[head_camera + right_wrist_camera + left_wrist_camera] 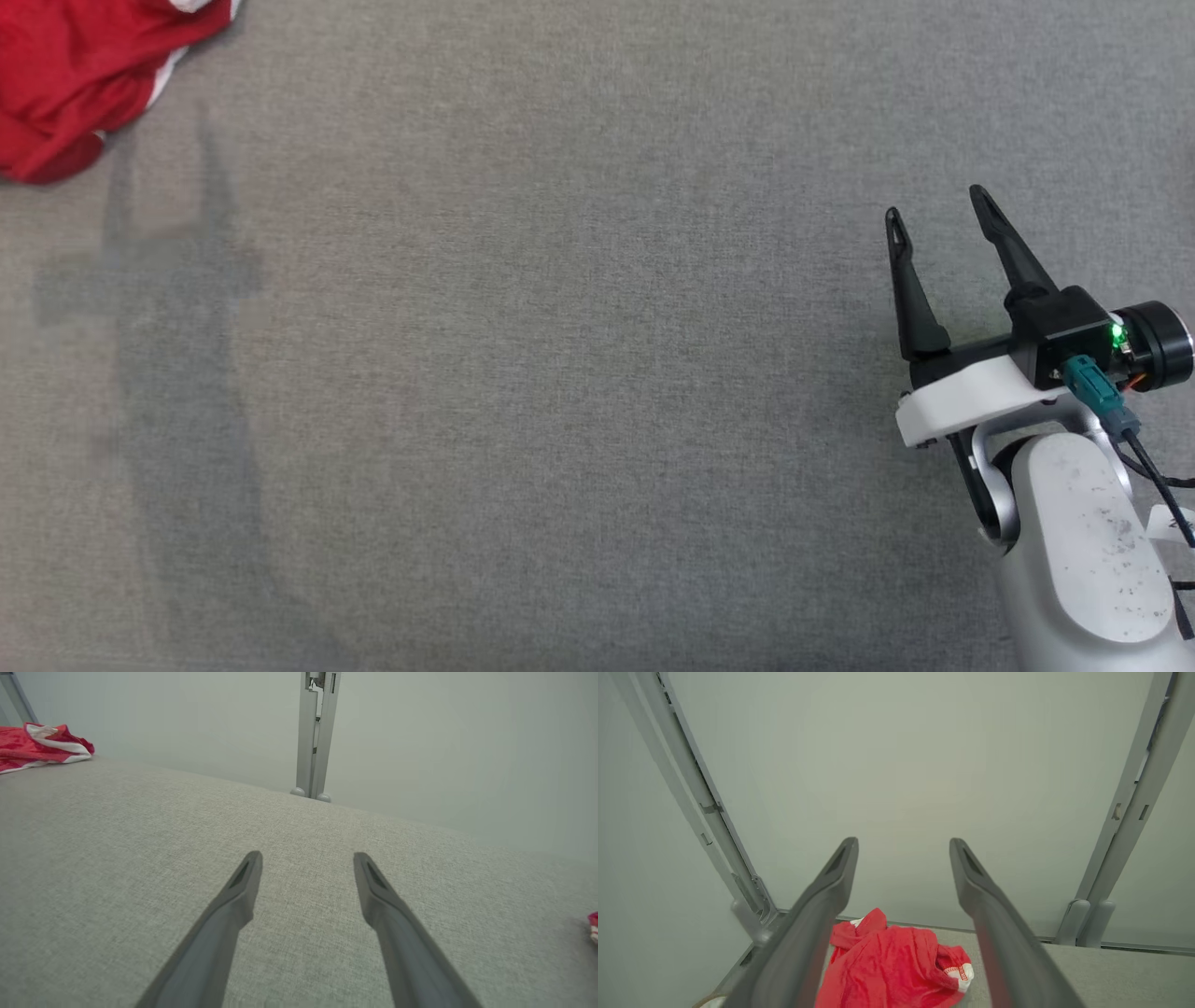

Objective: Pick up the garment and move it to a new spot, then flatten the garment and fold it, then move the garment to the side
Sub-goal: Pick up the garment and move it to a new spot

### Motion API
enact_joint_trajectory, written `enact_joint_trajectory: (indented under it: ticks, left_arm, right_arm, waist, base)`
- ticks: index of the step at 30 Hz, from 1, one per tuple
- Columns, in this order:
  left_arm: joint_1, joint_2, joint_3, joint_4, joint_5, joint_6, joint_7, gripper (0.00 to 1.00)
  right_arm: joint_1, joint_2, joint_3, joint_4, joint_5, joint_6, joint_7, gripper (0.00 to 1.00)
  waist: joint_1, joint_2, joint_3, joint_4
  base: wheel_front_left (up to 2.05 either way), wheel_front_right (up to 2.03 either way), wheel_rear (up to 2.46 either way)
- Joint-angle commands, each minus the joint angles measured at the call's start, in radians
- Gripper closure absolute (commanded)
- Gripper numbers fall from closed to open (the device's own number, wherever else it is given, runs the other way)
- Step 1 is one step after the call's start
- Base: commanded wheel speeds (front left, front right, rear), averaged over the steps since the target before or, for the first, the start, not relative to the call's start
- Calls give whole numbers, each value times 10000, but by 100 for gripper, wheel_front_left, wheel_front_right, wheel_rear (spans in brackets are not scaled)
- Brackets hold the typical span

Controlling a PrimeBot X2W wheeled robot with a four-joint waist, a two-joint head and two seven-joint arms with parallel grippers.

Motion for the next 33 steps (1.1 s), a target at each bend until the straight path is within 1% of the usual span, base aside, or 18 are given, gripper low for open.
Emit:
enact_joint_trajectory:
  ticks: [1, 8, 12, 15, 21, 22, 23, 24, 25, 26, 33]
  left_arm:
    - [-244, -17, -86, 345, -61, 3, -31, 0]
    - [-1079, -219, -633, 2382, -119, 2, -217, 0]
    - [-1435, -283, -903, 3259, -198, 2, -251, 0]
    - [-1658, -130, -1270, 3837, 132, 2, -239, 0]
    - [-2162, -187, -1191, 4905, -42, 94, -197, 0]
    - [-2223, -185, -1168, 5045, -90, 91, -248, 25]
    - [-2275, -169, -1154, 5123, -136, 86, -316, 55]
    - [-2334, -140, -1155, 5222, -144, 79, -387, 66]
    - [-2358, -120, -1162, 5298, -154, 72, -441, 89]
    - [-2392, -84, -1182, 5365, -153, 63, -556, 100]
    - [-2604, -35, -1340, 5657, -138, 24, -1381, 100]
  right_arm:
    - [-72, -30, 3, -204, -111, -16, 79, 0]
    - [-13, -34, 67, -1233, -515, -16, 432, 0]
    - [105, -34, 78, -1691, -610, -16, 565, 0]
    - [204, -35, 61, -1904, -645, -16, 628, 0]
    - [219, -52, -9, -2096, -650, -16, 675, 0]
    - [206, -52, -3, -2119, -625, -16, 659, 0]
    - [185, -53, 5, -2132, -600, -16, 640, 0]
    - [148, -55, 15, -2131, -579, -16, 629, 0]
    - [122, -55, 22, -2122, -568, -16, 615, 0]
    - [93, -55, 33, -2109, -555, -16, 596, 0]
    - [4, -52, -22, -2005, -542, -16, 502, 0]
  waist:
    - [0, -1, 1311, -865]
    - [0, -1, 2212, -1178]
    - [0, -1, 2566, -1304]
    - [0, -1, 2758, -1355]
    - [0, -1, 2966, -1407]
    - [0, -1, 2978, -1407]
    - [0, -1, 2985, -1405]
    - [0, -1, 2986, -1407]
    - [0, -1, 2978, -1411]
    - [0, -1, 2965, -1415]
    - [0, -1, 2804, -1309]
  base:
    - [0, 0, 0]
    - [0, 0, 0]
    - [0, 0, 0]
    - [0, 0, 0]
    - [0, 0, 0]
    - [0, 0, 0]
    - [0, 0, 0]
    - [0, 0, 0]
    - [0, 0, 0]
    - [0, 0, 0]
    - [0, 0, 0]
